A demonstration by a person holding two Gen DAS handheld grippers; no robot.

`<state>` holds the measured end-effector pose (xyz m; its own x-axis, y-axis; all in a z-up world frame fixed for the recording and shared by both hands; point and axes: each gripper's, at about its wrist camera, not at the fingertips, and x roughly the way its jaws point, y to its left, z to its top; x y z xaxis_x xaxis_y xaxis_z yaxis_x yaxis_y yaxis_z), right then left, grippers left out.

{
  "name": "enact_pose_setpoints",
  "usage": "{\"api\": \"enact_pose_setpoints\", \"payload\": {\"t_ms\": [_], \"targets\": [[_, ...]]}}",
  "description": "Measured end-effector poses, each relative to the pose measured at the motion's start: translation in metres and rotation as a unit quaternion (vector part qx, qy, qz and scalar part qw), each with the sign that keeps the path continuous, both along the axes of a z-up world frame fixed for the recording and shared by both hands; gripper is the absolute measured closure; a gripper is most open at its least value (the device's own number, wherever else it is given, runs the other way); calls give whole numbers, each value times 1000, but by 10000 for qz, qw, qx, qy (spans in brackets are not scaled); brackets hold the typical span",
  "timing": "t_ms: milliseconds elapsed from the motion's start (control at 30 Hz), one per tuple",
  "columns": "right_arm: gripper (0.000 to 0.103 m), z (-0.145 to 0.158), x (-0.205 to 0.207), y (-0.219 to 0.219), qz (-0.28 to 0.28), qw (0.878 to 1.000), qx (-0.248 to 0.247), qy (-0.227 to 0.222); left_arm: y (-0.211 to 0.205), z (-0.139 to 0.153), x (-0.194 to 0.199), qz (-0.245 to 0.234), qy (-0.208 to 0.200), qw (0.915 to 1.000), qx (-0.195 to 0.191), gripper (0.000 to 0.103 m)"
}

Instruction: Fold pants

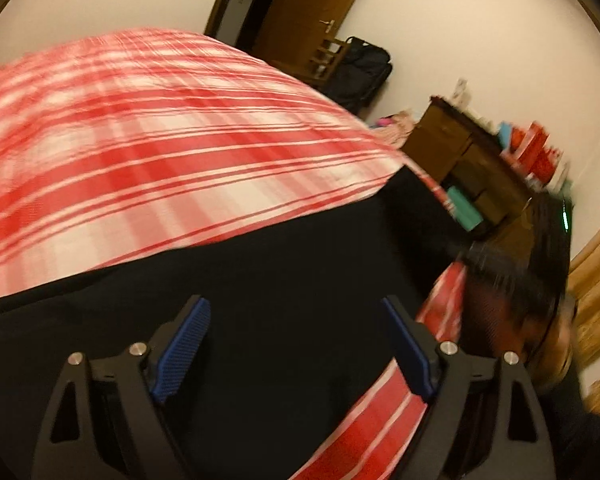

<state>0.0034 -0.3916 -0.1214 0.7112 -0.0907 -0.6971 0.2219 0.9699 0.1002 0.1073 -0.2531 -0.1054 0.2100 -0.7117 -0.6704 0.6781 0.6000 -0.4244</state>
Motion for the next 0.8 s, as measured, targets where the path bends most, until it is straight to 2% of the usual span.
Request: {"api": "enact_pose_setpoints", "payload": {"t_ms": [100, 233, 367, 533, 600, 667, 800], "targets": [[83, -4, 5, 17, 167, 9998, -115, 53, -35, -7, 8, -193, 524, 9976, -415, 15], [83, -16, 12, 32, 317, 9989, -304, 174, -76, -21, 16, -419, 1234, 9890, -698, 15], [83, -21, 13, 38, 357, 9981, -448, 238, -97, -27, 19, -437, 1523, 9840, -811, 18], [83, -24, 15, 45, 467, 9975, -480, 219, -115, -30, 17, -536, 1453, 9864, -557, 44], [83, -24, 15, 49, 558, 9967, -545, 220, -118, -29, 14, -601, 1322, 9888, -356, 75], [82, -25, 14, 53, 654, 9957, -614, 232, -116, -29, 14, -575, 1185, 9911, -206, 89], [79, -24, 11, 52, 815, 9953, -510, 129, -104, -23, 13, -586, 913, 9940, -131, 96]]}}
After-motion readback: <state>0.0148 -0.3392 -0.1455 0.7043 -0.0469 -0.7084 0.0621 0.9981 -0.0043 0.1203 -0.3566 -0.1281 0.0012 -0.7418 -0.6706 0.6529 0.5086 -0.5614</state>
